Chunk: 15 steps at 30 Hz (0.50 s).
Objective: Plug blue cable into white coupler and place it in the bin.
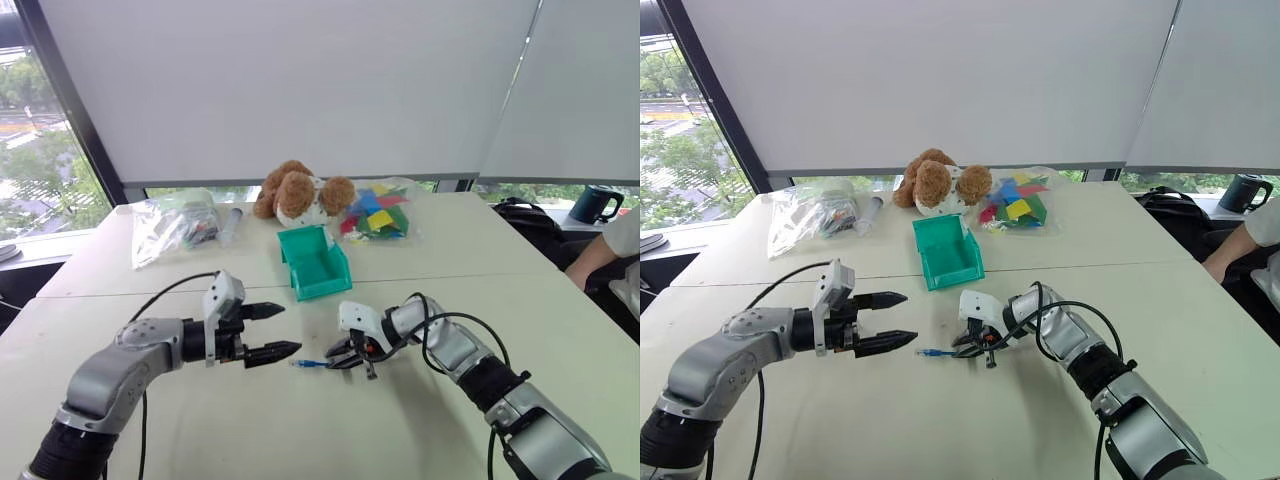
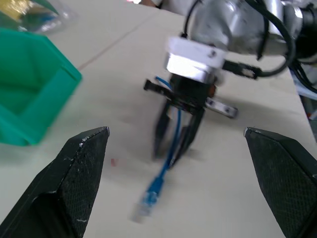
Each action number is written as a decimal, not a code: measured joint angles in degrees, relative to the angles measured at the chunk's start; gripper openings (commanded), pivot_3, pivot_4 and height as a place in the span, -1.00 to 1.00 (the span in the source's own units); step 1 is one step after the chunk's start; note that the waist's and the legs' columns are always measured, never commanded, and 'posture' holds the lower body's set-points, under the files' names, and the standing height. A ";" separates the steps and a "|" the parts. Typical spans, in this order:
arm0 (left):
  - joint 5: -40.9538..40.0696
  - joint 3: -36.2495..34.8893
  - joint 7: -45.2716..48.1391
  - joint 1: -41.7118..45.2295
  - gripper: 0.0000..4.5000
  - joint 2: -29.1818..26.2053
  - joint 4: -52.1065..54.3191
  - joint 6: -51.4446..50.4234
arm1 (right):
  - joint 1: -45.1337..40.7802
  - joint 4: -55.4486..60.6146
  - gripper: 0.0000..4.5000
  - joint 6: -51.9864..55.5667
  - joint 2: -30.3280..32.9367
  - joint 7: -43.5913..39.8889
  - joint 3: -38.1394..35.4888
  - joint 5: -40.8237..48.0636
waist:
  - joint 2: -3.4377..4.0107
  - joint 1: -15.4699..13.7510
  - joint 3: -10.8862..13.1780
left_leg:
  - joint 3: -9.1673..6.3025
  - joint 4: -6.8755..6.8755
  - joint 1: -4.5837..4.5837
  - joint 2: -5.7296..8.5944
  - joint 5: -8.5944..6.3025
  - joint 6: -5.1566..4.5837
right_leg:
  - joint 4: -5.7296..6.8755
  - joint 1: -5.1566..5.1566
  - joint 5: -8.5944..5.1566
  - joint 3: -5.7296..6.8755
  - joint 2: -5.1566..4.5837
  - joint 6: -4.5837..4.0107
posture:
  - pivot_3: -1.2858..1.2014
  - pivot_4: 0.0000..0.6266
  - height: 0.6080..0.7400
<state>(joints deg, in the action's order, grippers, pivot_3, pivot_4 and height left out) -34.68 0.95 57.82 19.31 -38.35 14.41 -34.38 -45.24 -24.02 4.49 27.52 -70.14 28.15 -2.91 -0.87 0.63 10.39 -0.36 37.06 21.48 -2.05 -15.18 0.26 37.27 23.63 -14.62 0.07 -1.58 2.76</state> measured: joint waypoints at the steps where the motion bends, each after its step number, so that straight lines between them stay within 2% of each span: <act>1: 0.58 0.58 0.64 -0.07 1.00 0.00 -0.38 0.37 | -0.04 0.21 0.36 -0.01 0.11 -0.03 -0.22 -0.24 | 0.00 -0.08 0.00 | 0.00 0.00 0.01 0.00 0.00 0.00 | 0.00 0.00 0.00 0.00 0.00 0.00 | 0.03 -0.52 1.00; 4: 3.31 3.45 3.40 0.71 1.00 0.02 -3.22 3.14 | 1.36 3.70 0.99 1.41 1.78 -0.57 -0.94 -0.24 | 0.00 -0.17 0.00 | 0.03 0.00 0.05 0.03 0.00 0.00 | -0.05 0.00 -0.01 0.00 -0.05 -0.01 | 0.03 -0.52 1.00; 9: 11.00 9.71 8.42 3.87 1.00 1.00 -13.14 11.60 | 9.89 18.58 0.99 9.82 8.69 -1.96 -4.73 1.96 | 0.02 -0.24 0.02 | 0.05 0.00 0.14 0.06 0.00 0.00 | -0.09 0.06 -0.02 -0.01 -0.07 0.00 | 0.03 -0.52 1.00; 15: 18.58 14.45 12.30 9.41 1.00 7.03 -29.15 22.47 | 21.10 36.87 0.99 20.35 16.11 0.34 -12.09 5.54 | 0.00 -0.04 0.03 | 0.04 0.02 0.14 0.05 -0.01 -0.01 | -0.08 0.08 -0.03 -0.01 -0.01 -0.02 | 0.03 -0.52 1.00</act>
<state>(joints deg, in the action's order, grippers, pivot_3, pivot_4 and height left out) -16.10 15.41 70.12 28.72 -31.32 -14.74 -11.91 -24.14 12.85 24.84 43.64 -69.80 16.06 2.63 -0.88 0.59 10.42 -0.32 37.08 21.62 -2.00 -15.18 0.25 37.19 23.70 -14.65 0.06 -1.60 2.74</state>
